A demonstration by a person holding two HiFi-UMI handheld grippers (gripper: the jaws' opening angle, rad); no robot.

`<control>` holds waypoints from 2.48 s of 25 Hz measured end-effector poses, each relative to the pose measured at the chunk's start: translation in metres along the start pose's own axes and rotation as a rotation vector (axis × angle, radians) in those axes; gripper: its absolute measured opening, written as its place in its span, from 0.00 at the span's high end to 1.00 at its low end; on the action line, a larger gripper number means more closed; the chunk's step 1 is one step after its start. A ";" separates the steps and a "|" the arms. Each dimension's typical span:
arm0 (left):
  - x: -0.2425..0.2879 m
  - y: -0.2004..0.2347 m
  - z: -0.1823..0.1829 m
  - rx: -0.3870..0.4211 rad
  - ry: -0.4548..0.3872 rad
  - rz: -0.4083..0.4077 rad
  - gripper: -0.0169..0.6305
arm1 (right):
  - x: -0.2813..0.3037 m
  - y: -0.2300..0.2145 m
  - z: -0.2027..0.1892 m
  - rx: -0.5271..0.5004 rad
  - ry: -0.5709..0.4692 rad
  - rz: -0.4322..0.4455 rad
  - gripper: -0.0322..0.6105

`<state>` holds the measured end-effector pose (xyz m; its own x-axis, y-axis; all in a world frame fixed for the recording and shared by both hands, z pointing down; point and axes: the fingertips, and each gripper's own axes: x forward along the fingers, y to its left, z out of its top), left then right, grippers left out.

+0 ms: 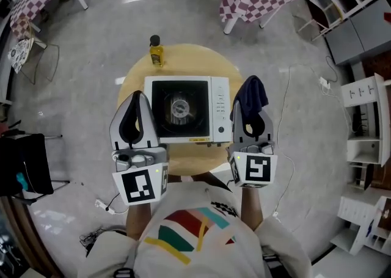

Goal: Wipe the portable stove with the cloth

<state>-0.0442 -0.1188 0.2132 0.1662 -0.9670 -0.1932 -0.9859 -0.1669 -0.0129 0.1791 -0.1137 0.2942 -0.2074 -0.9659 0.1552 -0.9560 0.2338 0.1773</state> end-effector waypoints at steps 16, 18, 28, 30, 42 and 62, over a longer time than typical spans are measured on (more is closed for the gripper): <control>-0.011 0.012 -0.010 0.021 0.039 0.055 0.97 | 0.136 -0.016 -0.128 -0.997 0.493 0.305 0.90; -0.012 0.012 -0.014 0.017 0.046 0.065 0.97 | 0.143 -0.015 -0.152 -1.035 0.546 0.342 0.90; -0.018 0.018 -0.023 0.008 0.066 0.086 0.97 | 0.155 -0.009 -0.222 -1.144 0.717 0.435 0.90; -0.018 0.018 -0.024 0.007 0.069 0.088 0.97 | 0.155 -0.008 -0.232 -1.153 0.740 0.452 0.90; -0.021 0.021 -0.031 0.002 0.081 0.090 0.97 | 0.136 0.002 -0.255 -1.240 0.772 0.520 0.90; -0.015 0.015 -0.031 -0.013 0.071 0.059 0.97 | 0.022 0.032 -0.265 -1.251 0.752 0.657 0.90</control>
<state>-0.0613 -0.1130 0.2466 0.1092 -0.9864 -0.1231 -0.9938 -0.1111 0.0090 0.1991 -0.0975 0.5610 0.0114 -0.4818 0.8762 0.0960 0.8727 0.4787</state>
